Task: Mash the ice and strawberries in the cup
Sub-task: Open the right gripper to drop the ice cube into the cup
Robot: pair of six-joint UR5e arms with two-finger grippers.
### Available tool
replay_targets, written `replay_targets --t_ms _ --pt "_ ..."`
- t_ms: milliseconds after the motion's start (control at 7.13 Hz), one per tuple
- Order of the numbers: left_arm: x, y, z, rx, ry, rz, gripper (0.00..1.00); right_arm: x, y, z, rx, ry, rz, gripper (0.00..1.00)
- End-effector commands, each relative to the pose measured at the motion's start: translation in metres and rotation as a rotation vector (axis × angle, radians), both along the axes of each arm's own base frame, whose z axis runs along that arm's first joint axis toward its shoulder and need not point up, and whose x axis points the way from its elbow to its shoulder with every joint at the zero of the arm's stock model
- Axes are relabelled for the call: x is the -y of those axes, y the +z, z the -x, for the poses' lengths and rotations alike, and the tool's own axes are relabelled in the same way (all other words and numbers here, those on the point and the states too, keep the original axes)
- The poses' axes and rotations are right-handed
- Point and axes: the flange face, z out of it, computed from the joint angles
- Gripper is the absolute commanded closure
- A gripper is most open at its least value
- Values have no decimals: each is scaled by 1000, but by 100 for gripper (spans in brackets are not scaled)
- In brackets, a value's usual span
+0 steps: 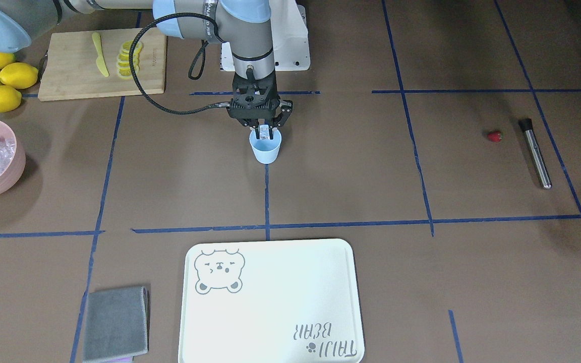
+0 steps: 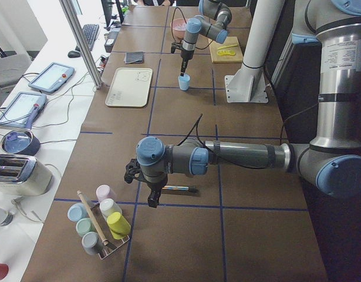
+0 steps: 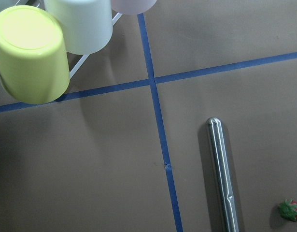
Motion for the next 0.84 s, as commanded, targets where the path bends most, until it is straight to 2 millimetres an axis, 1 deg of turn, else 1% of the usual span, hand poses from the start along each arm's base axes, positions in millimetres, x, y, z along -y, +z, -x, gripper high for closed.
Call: replay_targets --t_ms 0,281,421,561,701 --pt "0 1 0 1 1 2 0 -8 2 8 -11 -12 -6 0" --pt "0 1 0 0 1 2 0 -7 4 8 -15 -16 -9 0" --pt "0 1 0 1 1 2 0 6 3 -2 -12 -7 -9 0" --pt "0 2 0 1 1 4 0 32 11 -24 -11 -72 1 0" --pt "0 2 0 1 1 4 0 61 30 -54 -19 -96 15 0"
